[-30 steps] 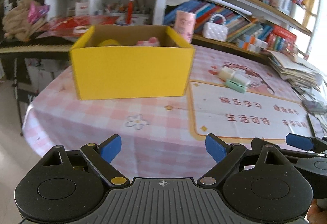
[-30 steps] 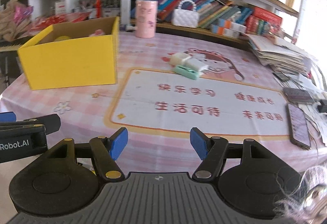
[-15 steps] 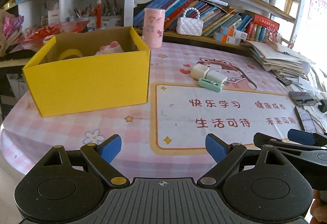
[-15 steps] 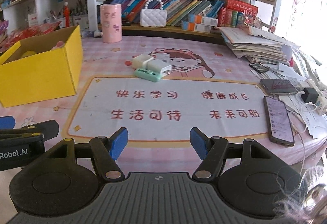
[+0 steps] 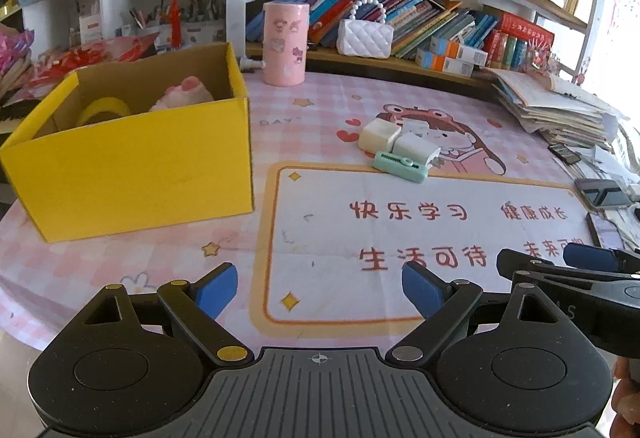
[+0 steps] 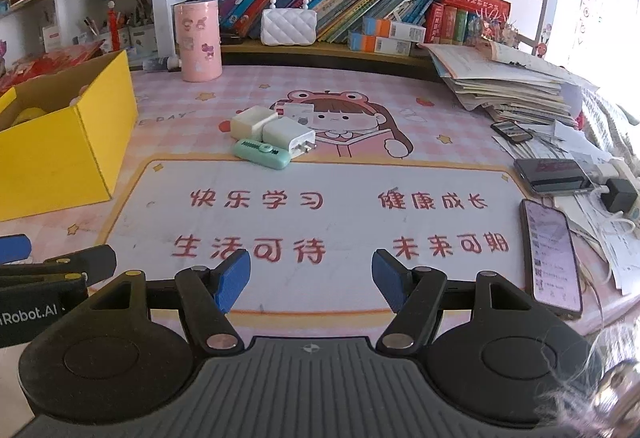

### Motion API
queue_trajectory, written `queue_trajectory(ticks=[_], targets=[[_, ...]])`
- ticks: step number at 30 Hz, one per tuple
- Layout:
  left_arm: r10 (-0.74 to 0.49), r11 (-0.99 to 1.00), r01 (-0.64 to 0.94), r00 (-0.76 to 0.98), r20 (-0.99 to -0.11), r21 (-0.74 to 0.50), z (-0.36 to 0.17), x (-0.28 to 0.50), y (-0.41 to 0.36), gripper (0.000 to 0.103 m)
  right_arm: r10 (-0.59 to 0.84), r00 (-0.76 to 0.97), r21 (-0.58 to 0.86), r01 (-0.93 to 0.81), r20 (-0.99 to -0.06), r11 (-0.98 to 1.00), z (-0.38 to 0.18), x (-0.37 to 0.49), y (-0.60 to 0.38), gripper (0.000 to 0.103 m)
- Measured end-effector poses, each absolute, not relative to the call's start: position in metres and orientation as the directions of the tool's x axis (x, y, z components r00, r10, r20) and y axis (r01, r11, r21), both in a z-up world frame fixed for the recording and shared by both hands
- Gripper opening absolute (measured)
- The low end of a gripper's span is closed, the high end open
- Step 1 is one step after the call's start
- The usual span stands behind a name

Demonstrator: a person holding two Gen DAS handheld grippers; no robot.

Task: Organize objects
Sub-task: 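Withdraw both open tools from the box toward the white chargers and green clip, then grasp the mint-green clip with the left tool while the right tool grasps a white charger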

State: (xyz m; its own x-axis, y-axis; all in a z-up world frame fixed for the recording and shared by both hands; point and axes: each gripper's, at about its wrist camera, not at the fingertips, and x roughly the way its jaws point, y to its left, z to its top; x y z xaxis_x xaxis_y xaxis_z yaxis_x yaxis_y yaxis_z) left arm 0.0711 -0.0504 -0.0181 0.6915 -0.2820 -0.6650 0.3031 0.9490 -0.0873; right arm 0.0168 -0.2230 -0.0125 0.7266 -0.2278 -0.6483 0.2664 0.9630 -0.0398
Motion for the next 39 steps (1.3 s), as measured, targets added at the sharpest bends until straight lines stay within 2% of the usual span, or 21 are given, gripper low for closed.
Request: queue_trajectory(ticks=[14,27,39], targets=[[-0.282,0.949,0.303,0.684,-0.673,-0.089,-0.028,0.118,-0.112,0.091,-0.186,0.743,0.011,0.253,-0.643,0.968,-0.012,0.068,-0.287,0.064],[-0.331,0.913,0.406,0.68,-0.654,-0.041,-0.043,0.187,-0.161,0.09,-0.139,0.77,0.054,0.22,-0.622,0.974,-0.009,0.109,-0.328,0.064],[-0.322,0.878,0.478,0.639,-0.699,0.032,-0.073,0.227,-0.196,0.09,-0.113,0.757,0.07,0.205,-0.644,0.976,-0.017,0.12,-0.35,0.064]])
